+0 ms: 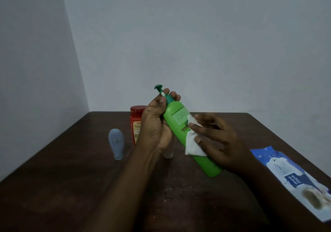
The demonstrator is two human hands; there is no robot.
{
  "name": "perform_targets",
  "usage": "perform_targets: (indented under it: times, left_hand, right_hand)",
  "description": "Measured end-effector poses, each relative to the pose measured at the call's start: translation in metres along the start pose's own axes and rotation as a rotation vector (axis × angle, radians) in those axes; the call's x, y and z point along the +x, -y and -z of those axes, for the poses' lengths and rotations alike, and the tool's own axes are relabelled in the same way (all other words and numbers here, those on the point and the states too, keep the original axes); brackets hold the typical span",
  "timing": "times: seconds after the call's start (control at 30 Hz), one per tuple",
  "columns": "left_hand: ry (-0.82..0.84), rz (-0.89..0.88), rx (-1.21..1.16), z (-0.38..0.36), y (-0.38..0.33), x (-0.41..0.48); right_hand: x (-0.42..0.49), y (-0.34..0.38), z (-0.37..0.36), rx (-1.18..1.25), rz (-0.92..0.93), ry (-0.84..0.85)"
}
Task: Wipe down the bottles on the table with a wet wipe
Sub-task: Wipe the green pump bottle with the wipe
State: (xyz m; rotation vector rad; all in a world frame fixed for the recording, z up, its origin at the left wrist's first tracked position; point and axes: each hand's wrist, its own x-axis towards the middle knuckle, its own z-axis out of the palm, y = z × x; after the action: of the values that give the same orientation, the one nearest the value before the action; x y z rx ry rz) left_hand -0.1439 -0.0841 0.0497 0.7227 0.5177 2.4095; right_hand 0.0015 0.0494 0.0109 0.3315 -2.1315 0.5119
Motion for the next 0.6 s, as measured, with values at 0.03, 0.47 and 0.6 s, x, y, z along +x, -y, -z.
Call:
perform_targets:
  times: [0.03, 0.47, 0.6]
  left_hand:
    - [0.014, 0.034, 0.000, 0.000, 0.002, -0.001]
    - [0.043, 0.198, -0.004, 0.005, 0.006, -0.001]
    - [0.017, 0.141, -0.034, 0.012, -0.005, 0.007]
  right_hand:
    - [0.000, 0.001, 0.000, -0.008, 0.012, -0.010]
    - [0.005, 0.011, 0.008, -0.132, 0.094, 0.006]
    - [0.005, 0.010, 0.013, -0.145, 0.142, 0.083]
